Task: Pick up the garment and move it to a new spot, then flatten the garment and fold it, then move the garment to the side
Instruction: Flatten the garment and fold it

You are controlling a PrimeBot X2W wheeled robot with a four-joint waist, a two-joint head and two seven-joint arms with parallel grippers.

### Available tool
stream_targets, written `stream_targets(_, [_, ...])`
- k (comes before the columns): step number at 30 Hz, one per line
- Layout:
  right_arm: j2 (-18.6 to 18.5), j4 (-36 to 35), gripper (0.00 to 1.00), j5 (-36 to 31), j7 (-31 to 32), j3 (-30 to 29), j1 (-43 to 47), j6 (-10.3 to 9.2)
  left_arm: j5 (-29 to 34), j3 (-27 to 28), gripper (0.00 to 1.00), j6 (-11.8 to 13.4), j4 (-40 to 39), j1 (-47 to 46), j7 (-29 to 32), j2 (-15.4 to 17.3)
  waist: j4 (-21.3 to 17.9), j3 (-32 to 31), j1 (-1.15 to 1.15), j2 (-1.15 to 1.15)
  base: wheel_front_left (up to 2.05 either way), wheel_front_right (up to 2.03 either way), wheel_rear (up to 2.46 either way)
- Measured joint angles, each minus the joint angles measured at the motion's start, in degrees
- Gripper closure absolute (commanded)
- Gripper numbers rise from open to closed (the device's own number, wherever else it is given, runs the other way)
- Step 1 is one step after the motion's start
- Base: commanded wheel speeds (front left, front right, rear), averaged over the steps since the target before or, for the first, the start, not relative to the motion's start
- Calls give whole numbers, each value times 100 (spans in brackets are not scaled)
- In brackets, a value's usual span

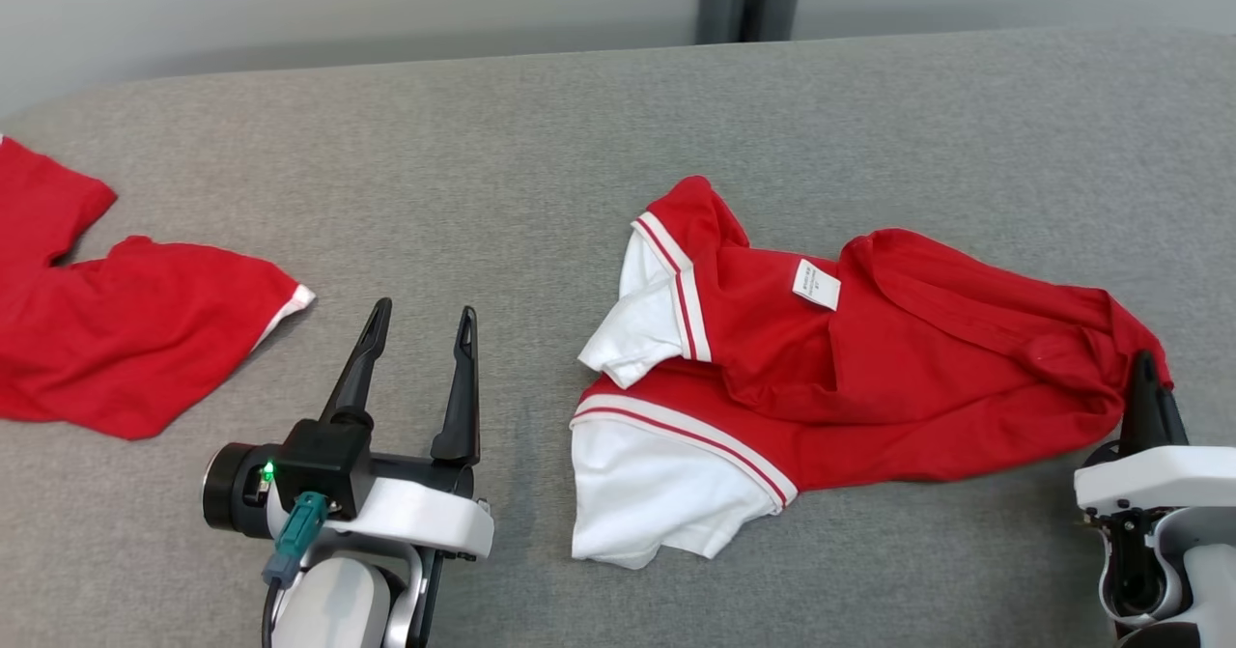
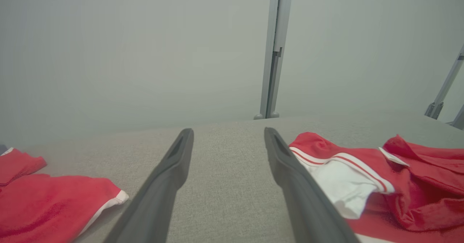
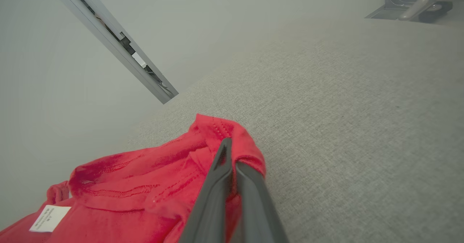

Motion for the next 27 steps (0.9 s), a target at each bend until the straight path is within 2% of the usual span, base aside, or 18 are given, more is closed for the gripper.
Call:
stream_targets(1, [0,0,0,0,0,0,0,0,0,0,0,0,0,0,0,0,0,0,0,0,0,0,0])
stream_targets(6, [53,-249,0,-149,0,-109,-47,0,4,-27,0,-2,29,-44,0,-3,-165,12,0,0,0,0,0])
stream_targets(12, [58,-1206,0,-649,-8,45,90,0,-3,-54,0,-2,66,-40,0,1,-252,-124,0,0,0,0,0])
stream_targets(21, [-300,-2965,0,-1605,-16,1564,681,0,-33,-56,0,-3,33,30,0,-2,-226,-356,0,0,0,0,0])
stream_targets(27, [-380,-3196,0,-2196,-16,2294,1014,1,3,-64,0,-16,34,141,0,-1,-99,-448,0,0,0,0,0])
